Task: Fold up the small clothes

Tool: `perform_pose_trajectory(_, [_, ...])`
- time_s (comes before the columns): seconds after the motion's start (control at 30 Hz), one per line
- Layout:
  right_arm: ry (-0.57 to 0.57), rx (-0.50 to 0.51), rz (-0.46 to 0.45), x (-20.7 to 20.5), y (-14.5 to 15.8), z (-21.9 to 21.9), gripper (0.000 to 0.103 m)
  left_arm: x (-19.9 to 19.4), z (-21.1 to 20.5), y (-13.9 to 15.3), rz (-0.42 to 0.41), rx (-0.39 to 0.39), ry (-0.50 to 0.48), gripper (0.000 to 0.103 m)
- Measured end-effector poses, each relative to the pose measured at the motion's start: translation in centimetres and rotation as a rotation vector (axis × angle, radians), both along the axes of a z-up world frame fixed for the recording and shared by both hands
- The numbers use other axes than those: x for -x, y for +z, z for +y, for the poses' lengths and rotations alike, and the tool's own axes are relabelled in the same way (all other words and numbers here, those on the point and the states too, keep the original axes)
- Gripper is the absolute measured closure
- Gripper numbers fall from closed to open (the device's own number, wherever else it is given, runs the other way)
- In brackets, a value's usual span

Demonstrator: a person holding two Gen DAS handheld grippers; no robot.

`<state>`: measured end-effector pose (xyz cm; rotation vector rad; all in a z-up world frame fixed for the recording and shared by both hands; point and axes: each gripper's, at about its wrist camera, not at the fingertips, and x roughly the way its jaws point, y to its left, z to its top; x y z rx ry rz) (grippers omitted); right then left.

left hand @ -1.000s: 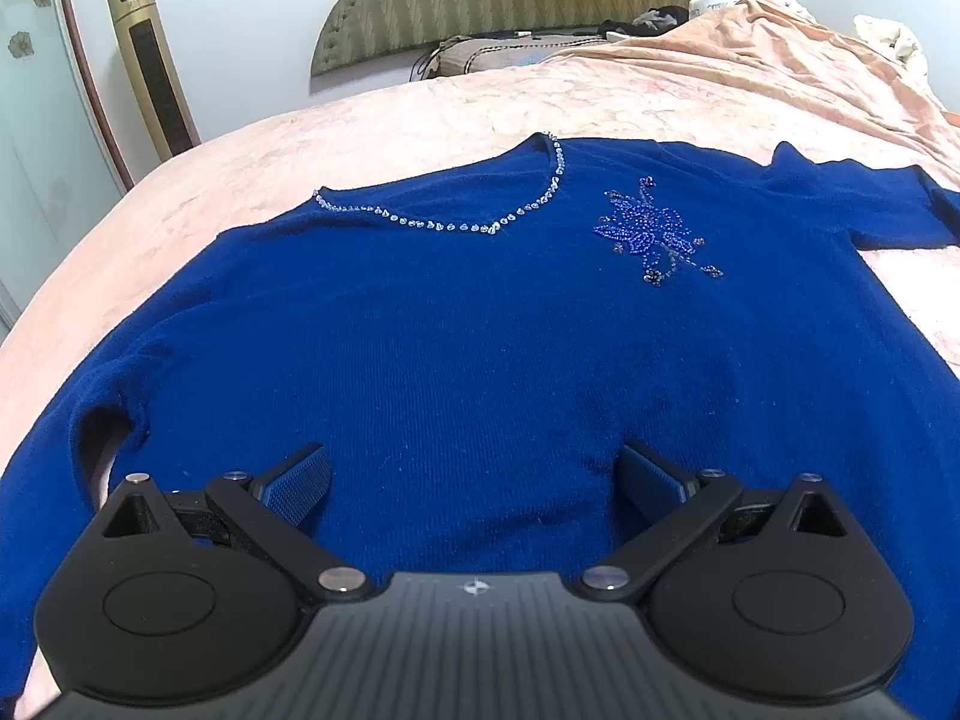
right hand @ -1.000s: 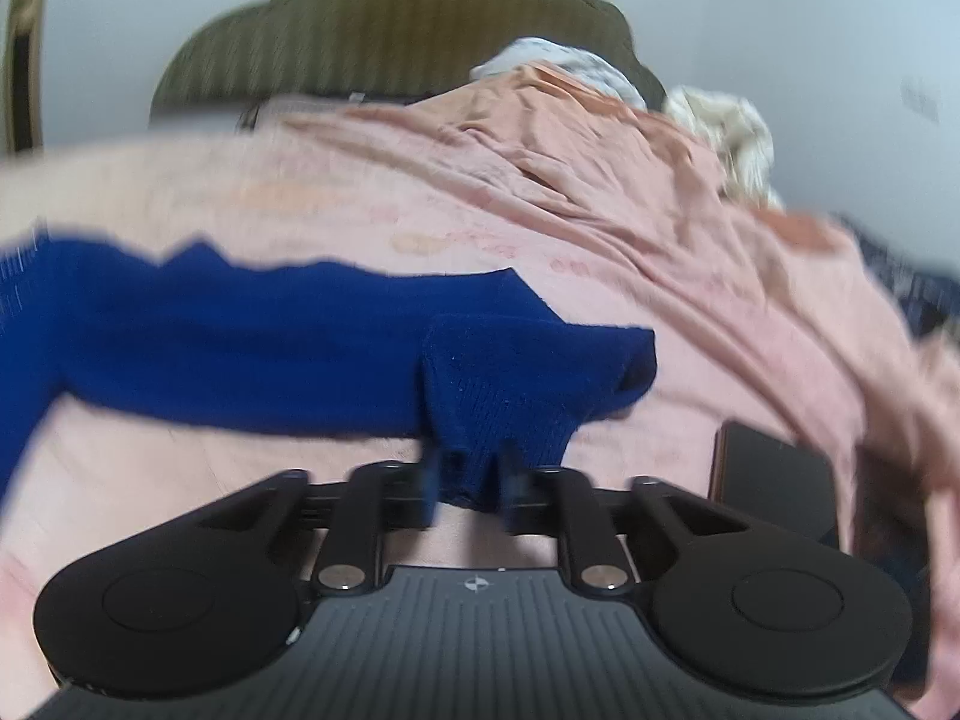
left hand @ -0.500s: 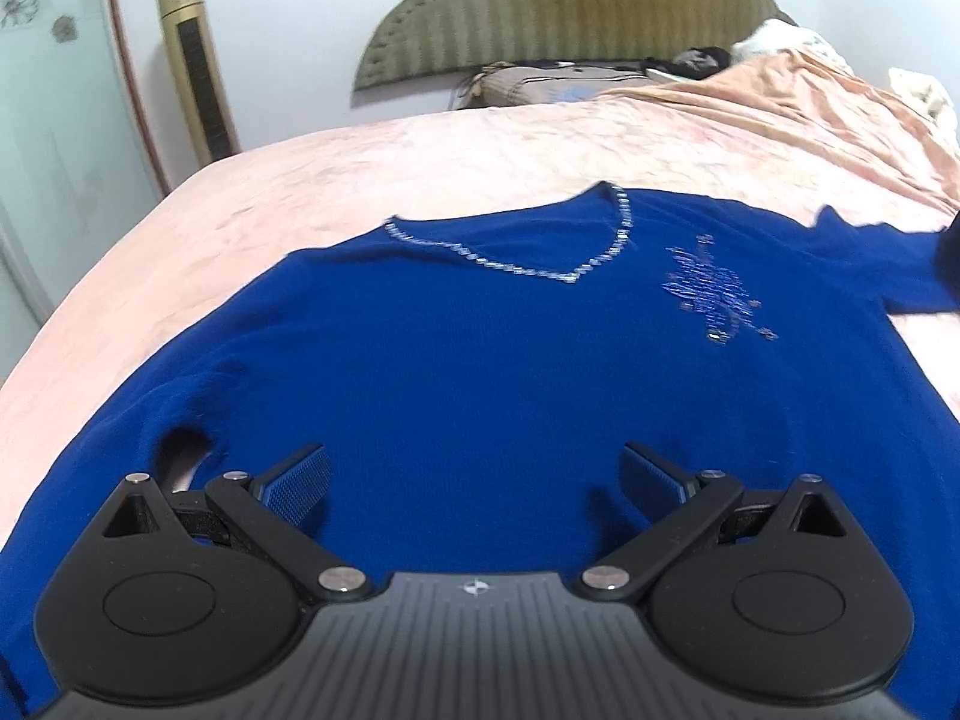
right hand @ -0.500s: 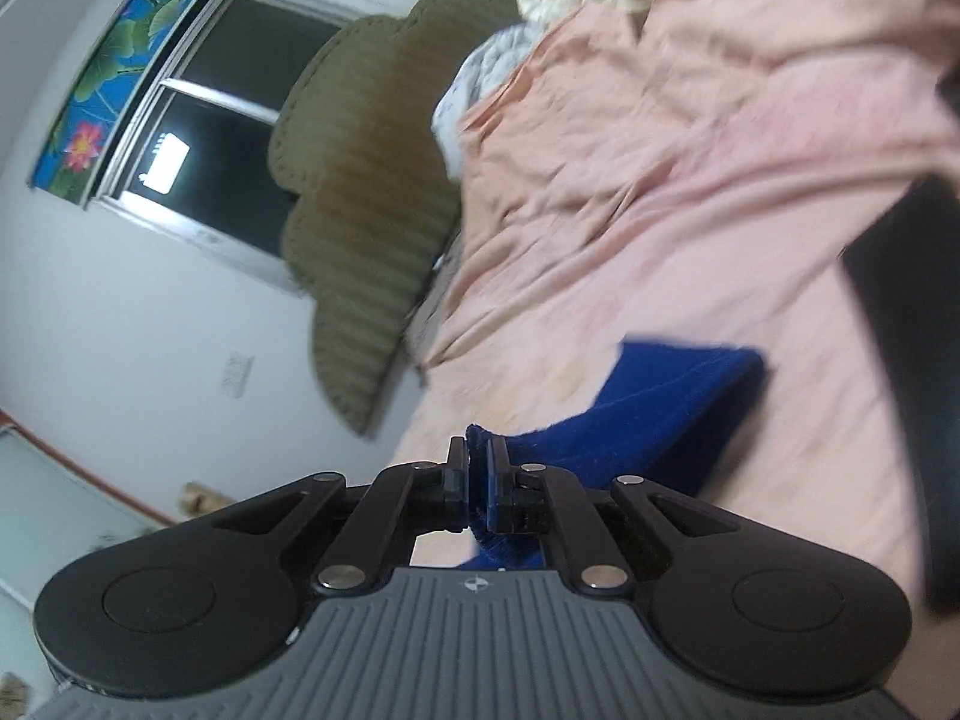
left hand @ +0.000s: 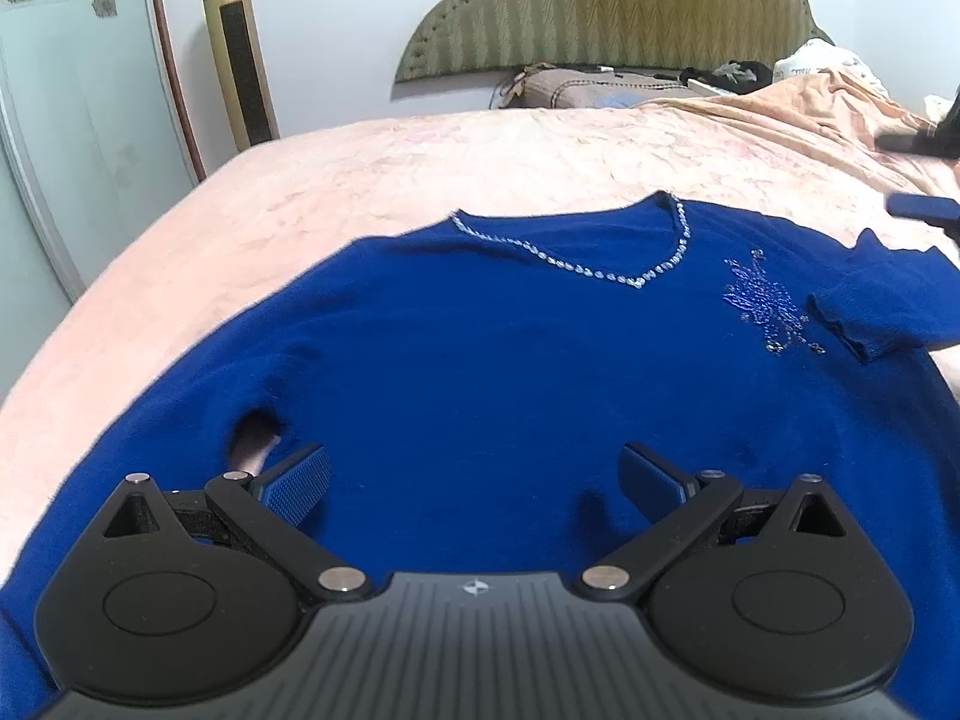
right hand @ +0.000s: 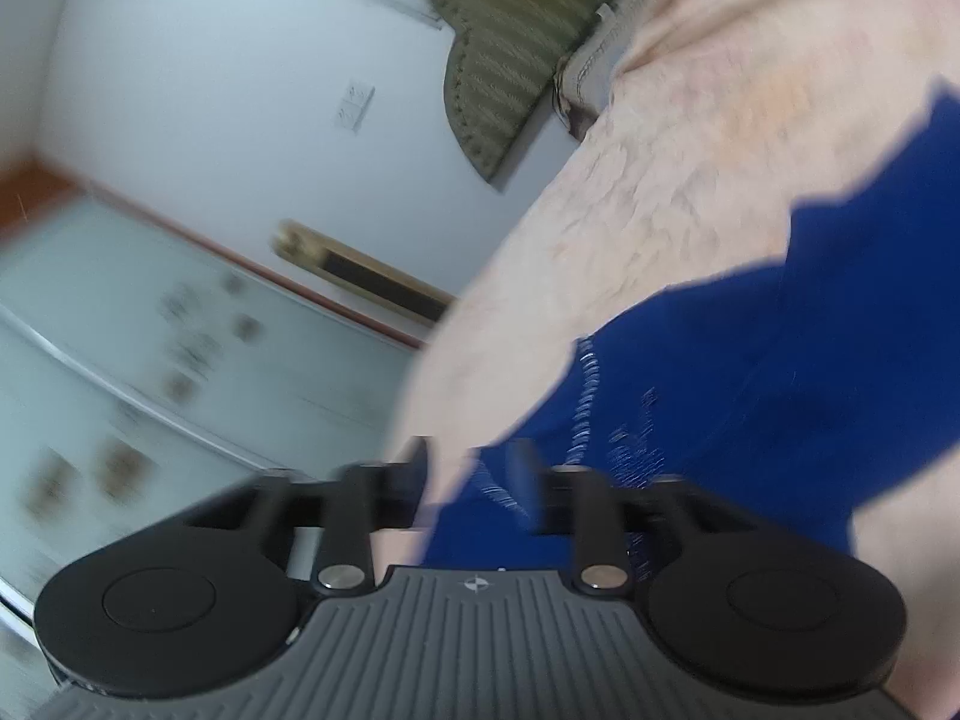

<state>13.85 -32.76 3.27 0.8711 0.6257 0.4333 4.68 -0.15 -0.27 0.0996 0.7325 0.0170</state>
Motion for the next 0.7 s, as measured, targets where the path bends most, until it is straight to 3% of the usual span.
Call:
perform_pose_trajectory(0.07, [-0.058,0.282,-0.054,0.5,1.9,1.1,0.057,0.2,0.4,0.1,-0.011,-0.006,0.013,0.000])
perform_pose_trajectory(0.13, [-0.084,0.629,-0.110,1.6,3.2,3.0,0.039,0.1,0.6,0.0,-0.007,-0.004,0.024,0.000])
perform_pose_trajectory(0.2, [-0.043,0.959,-0.145,3.0,2.6,5.4,0.030,-0.3,0.7,-0.2,0.013,0.014,0.030,0.000])
perform_pose_trajectory(0.3, [0.093,1.262,-0.177,5.0,-0.1,8.4,0.031,-0.7,0.4,-0.7,0.042,0.043,0.019,0.000])
perform_pose_trajectory(0.47, [0.227,1.455,-0.229,6.8,-3.4,11.8,0.031,-0.4,-1.4,-0.7,0.025,-0.012,-0.017,0.000])
perform_pose_trajectory(0.57, [0.227,1.559,-0.264,6.6,-4.8,12.9,0.031,-0.2,-2.3,-0.8,0.005,-0.060,-0.031,0.000])
perform_pose_trajectory(0.67, [0.204,1.546,-0.267,5.5,-5.2,13.6,0.038,-0.3,-2.8,-0.9,0.008,-0.081,-0.040,0.000])
perform_pose_trajectory(0.7, [0.199,1.523,-0.263,5.0,-5.2,13.7,0.046,-0.3,-2.8,-1.0,0.011,-0.080,-0.043,0.000])
